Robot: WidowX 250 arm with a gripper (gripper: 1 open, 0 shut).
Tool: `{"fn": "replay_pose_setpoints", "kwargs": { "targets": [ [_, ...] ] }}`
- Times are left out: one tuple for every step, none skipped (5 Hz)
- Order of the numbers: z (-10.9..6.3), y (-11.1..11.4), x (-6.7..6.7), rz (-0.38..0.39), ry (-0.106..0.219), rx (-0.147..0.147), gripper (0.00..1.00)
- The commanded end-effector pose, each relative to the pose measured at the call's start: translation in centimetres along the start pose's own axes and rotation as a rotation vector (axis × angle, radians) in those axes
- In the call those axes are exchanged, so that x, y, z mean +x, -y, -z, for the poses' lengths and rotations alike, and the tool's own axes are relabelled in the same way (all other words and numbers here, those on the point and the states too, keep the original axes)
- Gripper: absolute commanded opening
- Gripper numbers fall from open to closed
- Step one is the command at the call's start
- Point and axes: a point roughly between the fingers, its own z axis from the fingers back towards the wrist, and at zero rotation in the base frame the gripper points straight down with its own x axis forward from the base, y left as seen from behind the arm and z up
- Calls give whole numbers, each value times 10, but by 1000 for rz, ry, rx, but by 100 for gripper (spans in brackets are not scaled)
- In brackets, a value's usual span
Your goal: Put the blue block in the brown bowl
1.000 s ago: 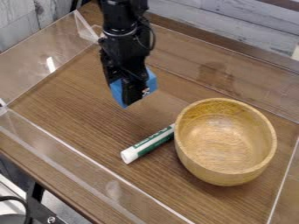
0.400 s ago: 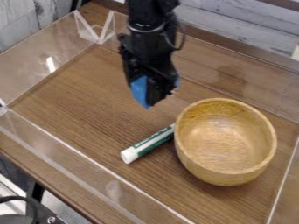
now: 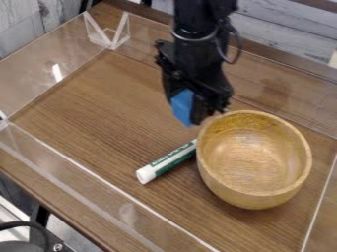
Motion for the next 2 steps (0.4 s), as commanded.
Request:
{"fn": "replay_pose_setpoints", "kwargs": {
  "targets": [
    [-20, 14, 11, -15, 83, 9, 0],
    [-21, 26, 13, -27, 88, 6, 0]
  ]
}}
